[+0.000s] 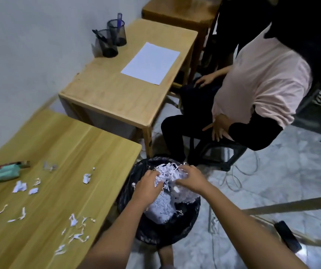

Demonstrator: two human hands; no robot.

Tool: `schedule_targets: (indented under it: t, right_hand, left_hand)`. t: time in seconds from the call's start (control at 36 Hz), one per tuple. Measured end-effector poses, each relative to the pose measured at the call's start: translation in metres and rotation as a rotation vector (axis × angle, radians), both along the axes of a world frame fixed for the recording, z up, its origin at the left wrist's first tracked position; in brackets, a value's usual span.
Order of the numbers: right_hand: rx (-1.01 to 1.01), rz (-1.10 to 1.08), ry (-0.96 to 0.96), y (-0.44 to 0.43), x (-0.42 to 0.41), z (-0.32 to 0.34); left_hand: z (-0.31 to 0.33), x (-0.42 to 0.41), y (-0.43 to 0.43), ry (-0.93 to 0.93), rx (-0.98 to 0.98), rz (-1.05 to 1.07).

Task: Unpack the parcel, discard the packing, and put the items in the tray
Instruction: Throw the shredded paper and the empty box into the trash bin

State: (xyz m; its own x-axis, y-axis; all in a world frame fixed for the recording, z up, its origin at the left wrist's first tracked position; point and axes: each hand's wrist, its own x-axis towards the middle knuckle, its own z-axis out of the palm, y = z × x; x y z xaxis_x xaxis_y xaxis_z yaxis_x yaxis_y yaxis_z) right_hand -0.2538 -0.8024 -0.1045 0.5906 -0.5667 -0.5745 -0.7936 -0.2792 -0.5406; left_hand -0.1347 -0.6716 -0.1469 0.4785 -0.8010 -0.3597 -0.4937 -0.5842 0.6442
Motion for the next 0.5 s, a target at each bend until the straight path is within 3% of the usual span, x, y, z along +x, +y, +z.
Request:
schedule_targets:
  t: [0.22,0.5]
  right_hand:
    - [0.044,0.092,0.052,-0.001,-0.002,-0.007]
    - [0.013,0.076,0.035,0.012,-0.004,0.006]
  left_hand:
    - [-0.01,-0.002,0.001,-0.038,0.149,-0.09]
    - [0.004,-0.003,0.013,-0.067,0.098,-0.09]
